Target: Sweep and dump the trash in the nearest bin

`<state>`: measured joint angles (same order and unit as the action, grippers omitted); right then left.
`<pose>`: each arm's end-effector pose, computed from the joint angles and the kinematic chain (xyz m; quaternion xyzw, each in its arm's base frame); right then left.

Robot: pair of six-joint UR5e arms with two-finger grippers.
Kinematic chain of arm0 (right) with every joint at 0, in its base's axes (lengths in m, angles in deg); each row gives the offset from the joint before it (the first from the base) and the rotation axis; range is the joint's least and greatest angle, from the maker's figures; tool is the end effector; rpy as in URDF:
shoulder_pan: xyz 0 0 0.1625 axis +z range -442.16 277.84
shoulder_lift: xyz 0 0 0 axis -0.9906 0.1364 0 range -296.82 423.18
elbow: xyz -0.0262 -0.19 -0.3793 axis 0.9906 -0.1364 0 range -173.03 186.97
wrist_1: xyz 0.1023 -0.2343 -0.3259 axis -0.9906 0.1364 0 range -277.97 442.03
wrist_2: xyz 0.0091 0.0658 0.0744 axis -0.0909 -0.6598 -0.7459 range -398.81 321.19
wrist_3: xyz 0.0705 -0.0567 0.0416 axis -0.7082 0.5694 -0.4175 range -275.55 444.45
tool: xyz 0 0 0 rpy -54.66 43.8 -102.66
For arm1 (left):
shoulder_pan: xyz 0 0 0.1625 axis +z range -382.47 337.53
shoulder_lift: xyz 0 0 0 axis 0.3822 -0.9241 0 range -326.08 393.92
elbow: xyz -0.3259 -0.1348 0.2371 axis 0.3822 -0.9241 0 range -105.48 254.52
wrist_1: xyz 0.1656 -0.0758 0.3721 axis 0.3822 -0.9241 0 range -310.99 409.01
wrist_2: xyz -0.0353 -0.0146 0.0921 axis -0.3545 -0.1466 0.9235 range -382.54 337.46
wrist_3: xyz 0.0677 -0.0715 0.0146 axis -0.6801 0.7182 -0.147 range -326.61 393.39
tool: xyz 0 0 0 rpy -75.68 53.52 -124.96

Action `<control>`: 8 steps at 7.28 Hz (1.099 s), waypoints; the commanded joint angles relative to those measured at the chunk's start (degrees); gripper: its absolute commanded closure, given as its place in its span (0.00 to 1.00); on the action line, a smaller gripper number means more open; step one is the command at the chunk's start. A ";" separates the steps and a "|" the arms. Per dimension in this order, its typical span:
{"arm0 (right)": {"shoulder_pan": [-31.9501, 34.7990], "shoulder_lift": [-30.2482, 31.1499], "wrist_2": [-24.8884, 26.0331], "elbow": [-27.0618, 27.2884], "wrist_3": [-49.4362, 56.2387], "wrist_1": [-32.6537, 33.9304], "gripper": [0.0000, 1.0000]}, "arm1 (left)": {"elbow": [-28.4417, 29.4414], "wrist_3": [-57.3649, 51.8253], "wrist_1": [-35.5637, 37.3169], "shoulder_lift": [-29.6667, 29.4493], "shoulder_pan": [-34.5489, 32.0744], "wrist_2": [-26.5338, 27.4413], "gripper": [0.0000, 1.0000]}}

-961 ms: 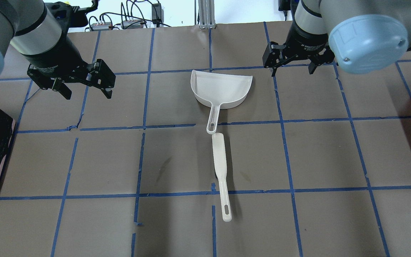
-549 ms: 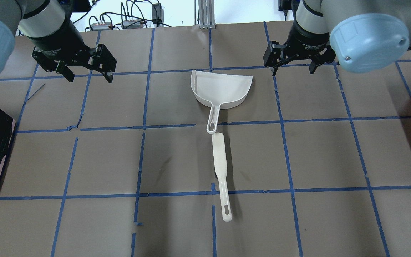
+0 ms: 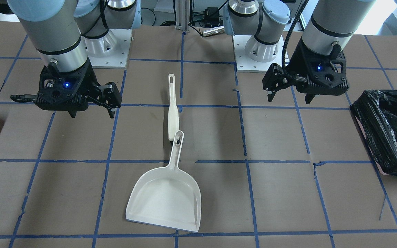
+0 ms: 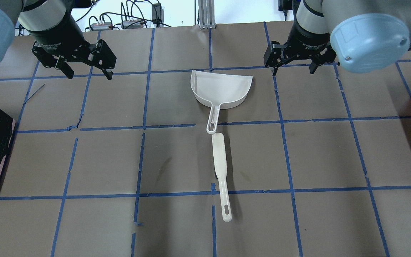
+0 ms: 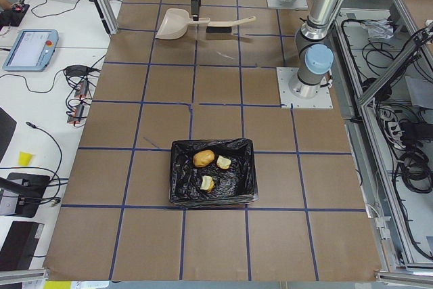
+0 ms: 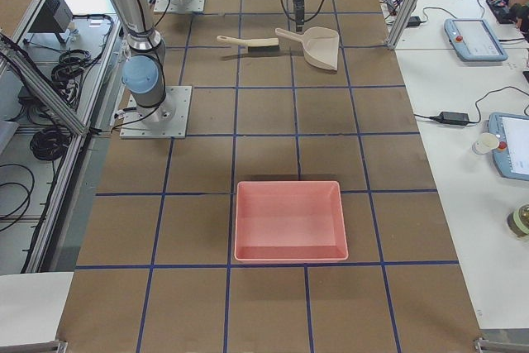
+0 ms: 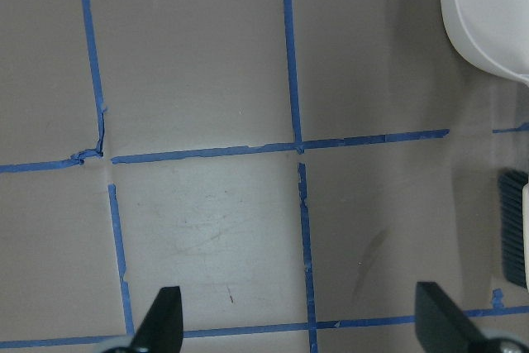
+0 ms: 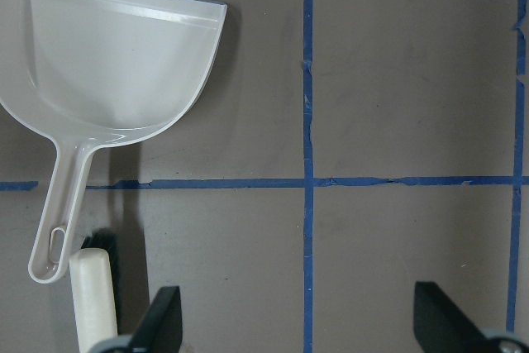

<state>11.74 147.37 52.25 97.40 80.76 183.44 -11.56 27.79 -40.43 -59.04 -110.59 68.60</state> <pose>0.1679 -0.5310 0.4526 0.0015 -0.9989 0.0457 0.0062 -0.1144 -0.5204 0.4966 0.0323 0.9993 -0.0126 0.0108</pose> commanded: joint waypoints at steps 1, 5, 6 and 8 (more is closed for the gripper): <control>-0.03 0.01 0.00 0.10 0.00 -0.07 0.00 | -1.09 -0.11 -0.30 1.28 -0.30 0.44 0.00; 0.06 0.01 -0.26 0.19 0.09 -0.07 0.00 | 0.12 0.76 -0.47 0.67 0.05 0.35 0.00; 0.06 0.01 -0.18 0.19 0.09 -0.07 0.00 | -0.13 0.94 -0.74 1.37 -0.12 0.53 0.00; 0.06 0.01 -0.18 0.19 0.09 -0.07 0.00 | -0.05 0.85 -0.65 1.38 -0.04 0.62 0.00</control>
